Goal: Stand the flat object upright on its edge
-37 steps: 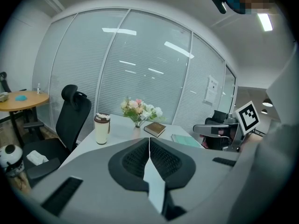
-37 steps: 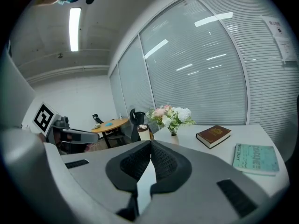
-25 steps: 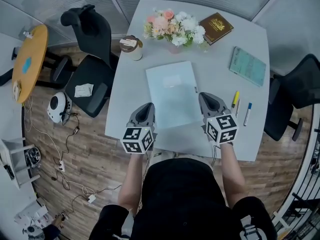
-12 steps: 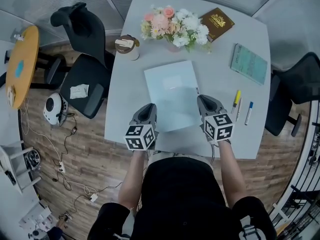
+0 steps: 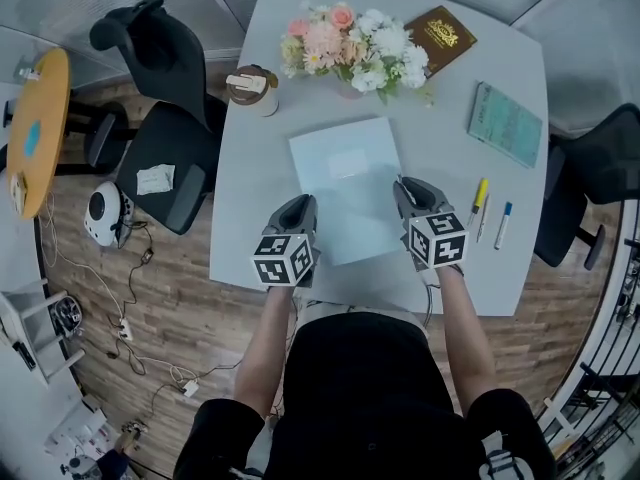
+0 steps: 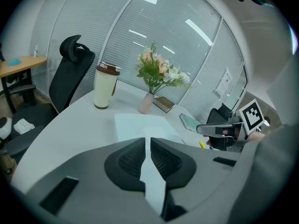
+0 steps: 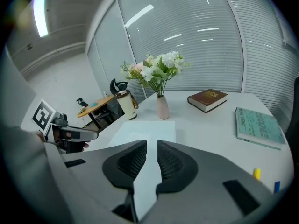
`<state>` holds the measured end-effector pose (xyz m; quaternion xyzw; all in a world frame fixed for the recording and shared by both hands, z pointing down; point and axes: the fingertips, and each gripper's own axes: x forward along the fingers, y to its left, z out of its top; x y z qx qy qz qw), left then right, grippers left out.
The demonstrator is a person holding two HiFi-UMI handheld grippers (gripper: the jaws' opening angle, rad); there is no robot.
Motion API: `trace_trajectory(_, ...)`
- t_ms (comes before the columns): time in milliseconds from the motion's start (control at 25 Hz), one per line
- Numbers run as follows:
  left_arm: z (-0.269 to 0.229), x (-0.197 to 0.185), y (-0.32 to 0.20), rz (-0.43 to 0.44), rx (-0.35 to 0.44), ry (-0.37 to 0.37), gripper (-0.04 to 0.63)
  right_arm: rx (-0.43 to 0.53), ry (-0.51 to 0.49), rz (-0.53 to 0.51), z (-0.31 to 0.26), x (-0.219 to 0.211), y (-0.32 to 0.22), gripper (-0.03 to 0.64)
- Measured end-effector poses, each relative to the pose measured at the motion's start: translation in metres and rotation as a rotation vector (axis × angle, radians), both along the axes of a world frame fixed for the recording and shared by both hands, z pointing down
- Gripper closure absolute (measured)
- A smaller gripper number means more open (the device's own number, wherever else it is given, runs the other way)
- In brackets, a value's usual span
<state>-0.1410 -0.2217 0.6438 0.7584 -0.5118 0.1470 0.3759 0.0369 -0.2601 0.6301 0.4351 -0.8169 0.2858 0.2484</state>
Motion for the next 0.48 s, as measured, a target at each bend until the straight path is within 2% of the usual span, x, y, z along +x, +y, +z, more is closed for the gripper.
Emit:
trace_trajectory(280,0.013,-0.006,-0.017,-0.003,-0.019,-0.007,0.523,-0.015,0.017,-0.003,0.014,-0.003,-0.021,0.536)
trace_trajectory(480,0.025,-0.015,-0.026,-0.034,-0.032,-0.012,0.486,-0.053,-0.010,0.021,0.025,-0.005,-0.032,0.508)
